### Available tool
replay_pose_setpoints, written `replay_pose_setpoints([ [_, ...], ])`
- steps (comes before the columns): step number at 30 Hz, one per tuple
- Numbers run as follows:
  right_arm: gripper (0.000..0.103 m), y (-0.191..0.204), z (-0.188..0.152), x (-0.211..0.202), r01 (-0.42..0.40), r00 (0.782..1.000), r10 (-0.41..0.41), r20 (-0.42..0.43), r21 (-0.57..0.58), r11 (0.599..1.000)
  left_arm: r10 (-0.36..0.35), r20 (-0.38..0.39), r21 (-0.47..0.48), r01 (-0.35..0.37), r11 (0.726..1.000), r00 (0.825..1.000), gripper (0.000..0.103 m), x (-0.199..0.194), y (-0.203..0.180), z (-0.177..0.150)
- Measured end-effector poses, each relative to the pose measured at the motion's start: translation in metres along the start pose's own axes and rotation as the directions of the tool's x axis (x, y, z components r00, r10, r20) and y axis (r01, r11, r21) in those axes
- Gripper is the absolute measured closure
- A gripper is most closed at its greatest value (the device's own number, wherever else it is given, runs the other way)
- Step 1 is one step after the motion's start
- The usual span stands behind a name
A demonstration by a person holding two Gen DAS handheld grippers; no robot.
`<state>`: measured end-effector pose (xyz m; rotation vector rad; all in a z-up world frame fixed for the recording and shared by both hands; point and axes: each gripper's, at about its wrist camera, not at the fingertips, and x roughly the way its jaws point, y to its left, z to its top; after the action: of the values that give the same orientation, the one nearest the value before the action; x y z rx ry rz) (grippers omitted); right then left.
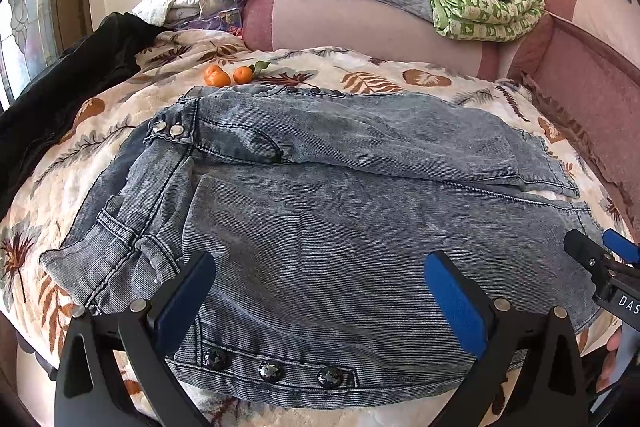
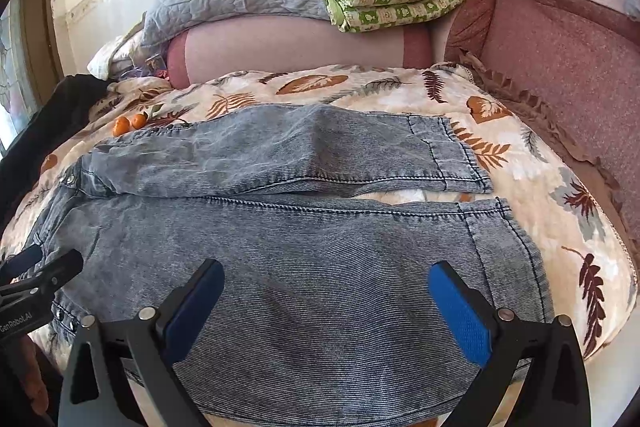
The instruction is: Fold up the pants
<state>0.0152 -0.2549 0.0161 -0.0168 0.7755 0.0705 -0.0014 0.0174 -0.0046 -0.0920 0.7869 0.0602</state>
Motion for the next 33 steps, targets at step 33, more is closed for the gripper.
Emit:
replay_pose_setpoints([
  [33, 0.000, 0.0033, -0.0009, 0.0017, 0.005, 1.000, -0.005, -0.003, -0.015, 1.000, 0.000, 0.008, 0.007, 0.000, 1.000, 1.000, 0.000, -0.0015, -0.0011, -0.0007],
])
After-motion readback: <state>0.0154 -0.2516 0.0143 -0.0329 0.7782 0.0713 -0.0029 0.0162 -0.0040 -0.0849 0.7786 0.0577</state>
